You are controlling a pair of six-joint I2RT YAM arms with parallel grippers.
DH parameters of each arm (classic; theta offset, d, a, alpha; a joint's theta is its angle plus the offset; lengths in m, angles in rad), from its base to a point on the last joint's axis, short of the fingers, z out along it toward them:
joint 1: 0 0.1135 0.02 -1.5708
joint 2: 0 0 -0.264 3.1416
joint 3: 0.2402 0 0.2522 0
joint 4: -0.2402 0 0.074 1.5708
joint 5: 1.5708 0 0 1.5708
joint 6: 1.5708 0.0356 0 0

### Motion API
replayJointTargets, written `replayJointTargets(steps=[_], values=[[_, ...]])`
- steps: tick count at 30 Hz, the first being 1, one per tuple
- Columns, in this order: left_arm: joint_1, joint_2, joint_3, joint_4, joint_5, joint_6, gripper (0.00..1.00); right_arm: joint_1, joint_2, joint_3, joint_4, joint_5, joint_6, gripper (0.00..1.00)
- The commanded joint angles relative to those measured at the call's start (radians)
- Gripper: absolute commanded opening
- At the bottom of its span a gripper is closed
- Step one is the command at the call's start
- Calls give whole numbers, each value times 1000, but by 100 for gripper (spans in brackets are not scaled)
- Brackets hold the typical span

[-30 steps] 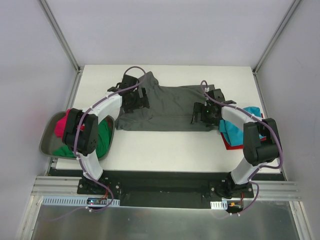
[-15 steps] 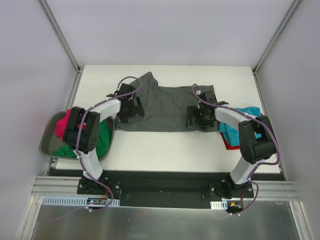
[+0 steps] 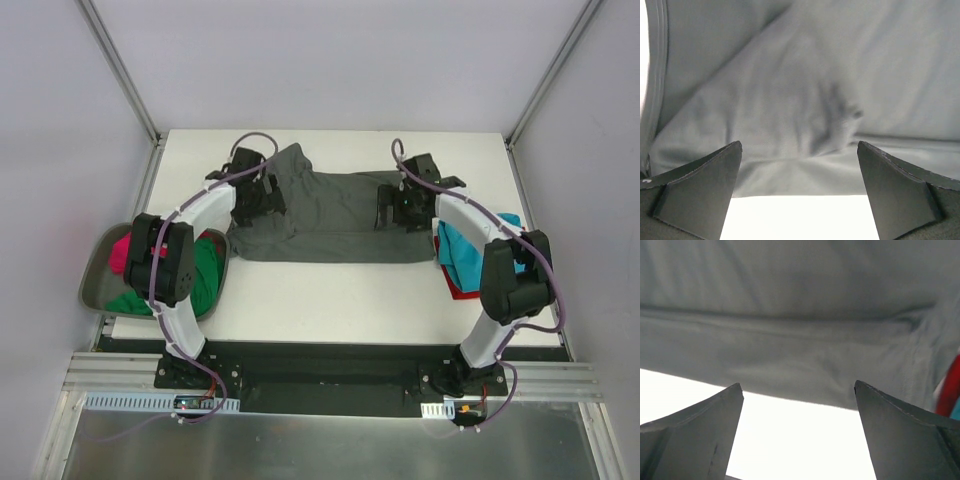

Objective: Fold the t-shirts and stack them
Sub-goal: Fold the flattened tshirt in 1/3 of the way, then grap the side of the flattened tshirt furthest away from the robot with both arms

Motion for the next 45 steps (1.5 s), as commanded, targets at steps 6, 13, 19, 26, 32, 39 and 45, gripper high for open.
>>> replayJointTargets(steps=[6, 13, 19, 26, 32, 39, 45], values=[[14, 284, 707, -25, 12, 154, 99, -146, 95, 376, -32, 6, -18, 96], [24, 677, 1243, 59, -18, 320, 99, -202, 296, 621, -44, 15, -79, 96], [24, 763, 1168, 343, -121, 239, 96, -220, 336, 612, -30, 9, -64, 96], [27, 912, 1245, 351, -63, 0, 93, -228, 307, 500, 19, -25, -41, 96], [31, 927, 1253, 366, -65, -31, 81, -231, 304, 474, 25, -45, -27, 96], [14, 886, 1245, 291, -118, 79, 62, -237, 298, 454, 25, -68, 6, 96], [-31, 838, 1225, 191, -77, 303, 44, -242, 289, 435, 34, -72, 17, 96]])
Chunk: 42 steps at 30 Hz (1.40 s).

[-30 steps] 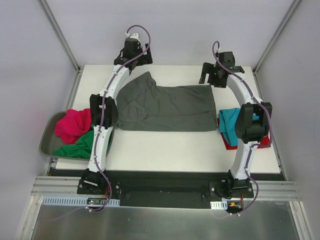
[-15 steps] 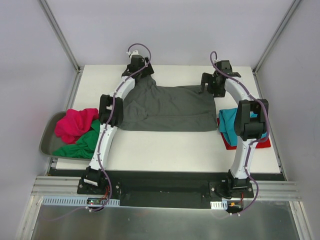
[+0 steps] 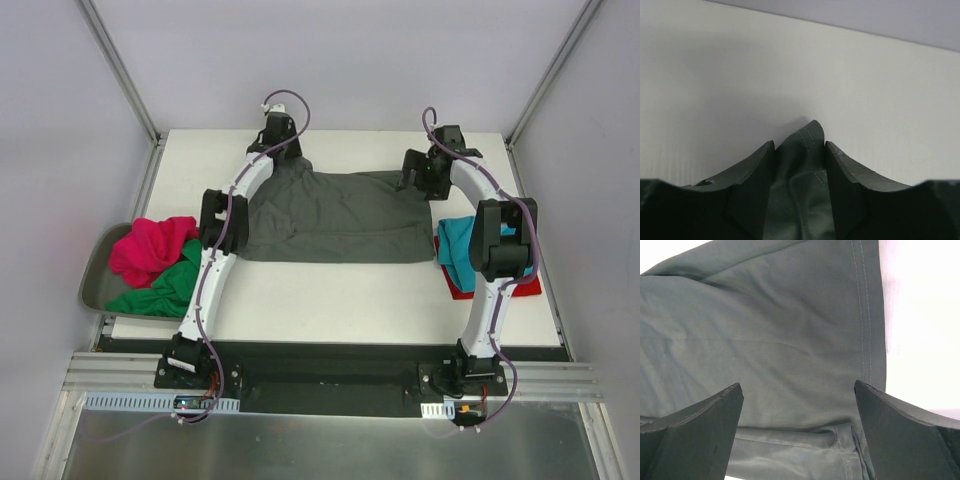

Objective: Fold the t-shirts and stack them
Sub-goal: Grap the side of the flattened tshirt furthest away from the robot with both arms

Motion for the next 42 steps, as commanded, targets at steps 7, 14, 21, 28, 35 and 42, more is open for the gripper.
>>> replayJointTargets(steps=[7, 14, 21, 28, 35, 42], values=[[-32, -90, 28, -70, -15, 140, 21, -9, -72, -36, 32, -38, 29, 96], [-32, -112, 16, -28, -114, 160, 0, -11, 9, 117, -14, -2, -8, 96], [-32, -210, -55, 61, -85, 189, 0, -11, 133, 318, -50, 101, -40, 96], [-44, -305, -183, 75, -67, 250, 0, -11, 317, 588, -97, 160, -42, 96], [-69, -423, -383, 66, -62, 281, 0, -11, 376, 609, -76, 253, 24, 96], [-73, -455, -450, 54, -78, 247, 0, -12, 449, 642, -53, 253, 53, 98]])
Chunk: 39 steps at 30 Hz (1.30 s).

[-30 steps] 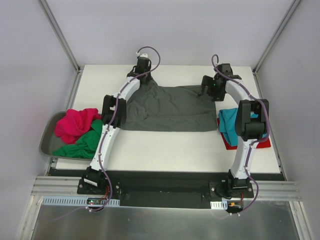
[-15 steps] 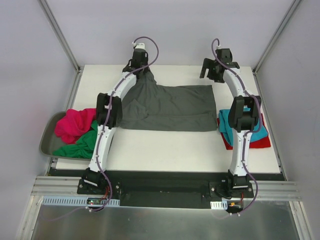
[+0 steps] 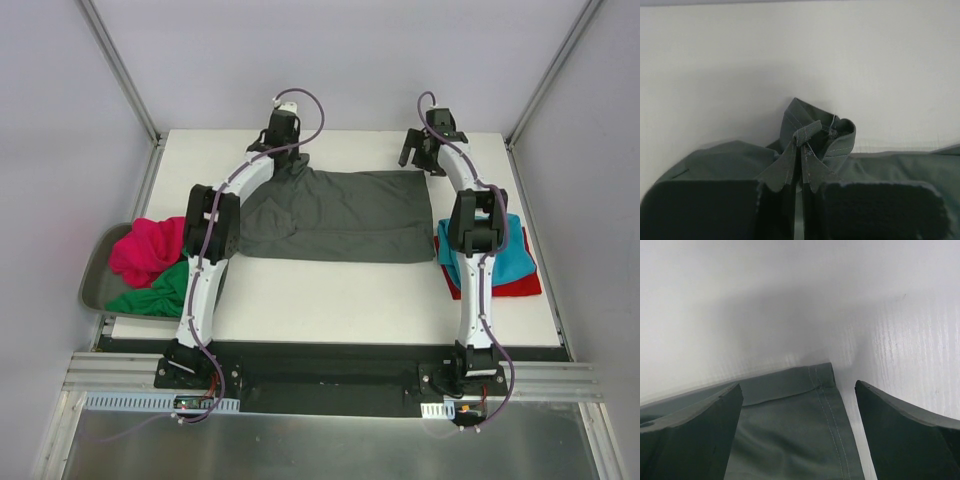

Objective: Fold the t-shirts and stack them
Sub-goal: Grap the side of the flattened tshirt furthest away from the robot with both arms

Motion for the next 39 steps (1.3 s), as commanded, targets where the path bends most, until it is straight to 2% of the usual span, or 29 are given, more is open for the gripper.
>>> replayJointTargets(steps=[1, 3, 8, 10, 20, 25, 27, 29, 34, 39], values=[[-6, -103, -41, 4, -3, -5, 0, -4, 35, 54, 10, 25, 41, 98], [-8, -115, -58, 3, -6, -8, 0, -7, 49, 77, 6, 13, 64, 99], [-12, -141, -115, 1, -9, -14, 0, -12, 61, 97, 12, 30, 104, 90], [-12, -146, -126, 0, -15, -14, 0, -12, 52, 75, 19, 20, 113, 83], [-14, -144, -137, -2, -30, -63, 0, -7, -8, -21, 21, 126, 117, 45], [-14, -161, -155, -2, -19, -75, 0, -7, -11, -14, 35, 119, 110, 26], [-14, -172, -167, -2, -24, -78, 0, -6, -15, -12, 53, 79, 86, 17], [-14, -188, -184, -2, -33, -80, 0, -1, -28, -24, 78, 50, 49, 1], [-14, -231, -233, 0, -47, -90, 0, 11, -121, -152, 183, 14, -12, 1], [-20, -285, -310, -2, -35, -107, 0, 20, -251, -348, 303, 7, -31, 1]])
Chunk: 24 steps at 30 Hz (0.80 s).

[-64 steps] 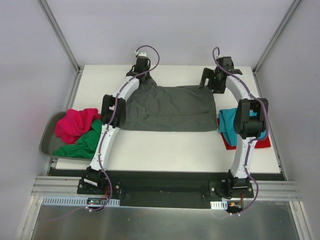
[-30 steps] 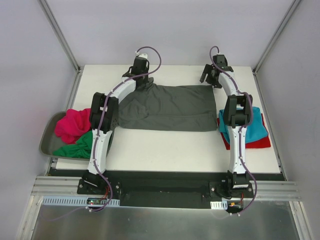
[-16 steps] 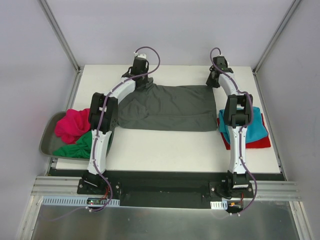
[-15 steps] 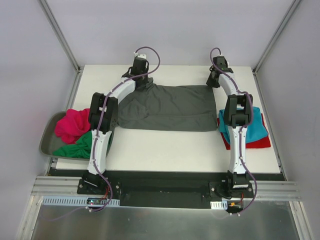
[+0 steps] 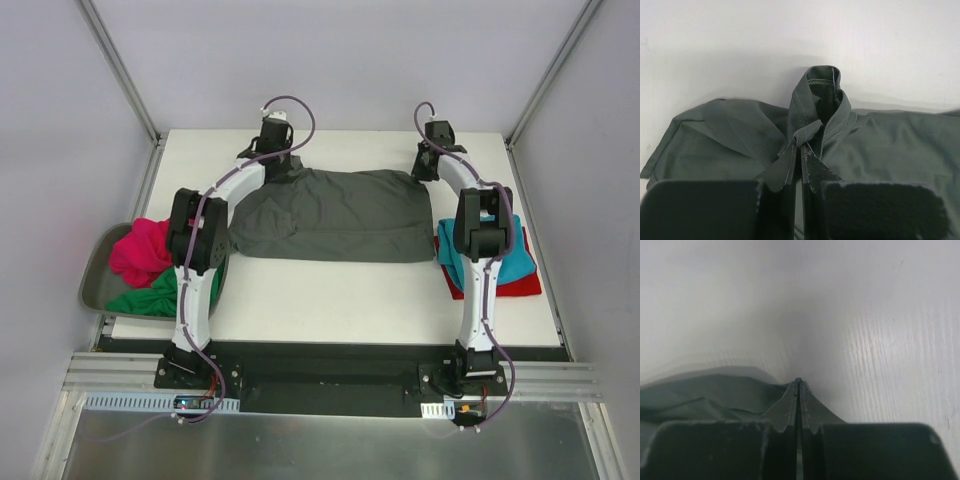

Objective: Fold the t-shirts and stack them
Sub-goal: Grap the side of the flattened tshirt furthest away from the robot with both arms, then fold the other side of the tshirt into a rectangle

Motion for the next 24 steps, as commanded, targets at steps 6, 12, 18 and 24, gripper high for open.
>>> replayJointTargets(steps=[6, 12, 18, 24], values=[[-36, -182, -153, 3, -18, -60, 0, 31, -289, -279, 175, -2, -102, 1], [-59, -251, -268, 3, -104, -77, 0, 32, -388, -431, 214, -22, -125, 1], [-61, -323, -377, 5, -112, -108, 0, 32, -462, -529, 218, -16, -131, 1], [-64, -389, -471, 5, -121, -141, 0, 32, -502, -587, 218, -16, -129, 1]])
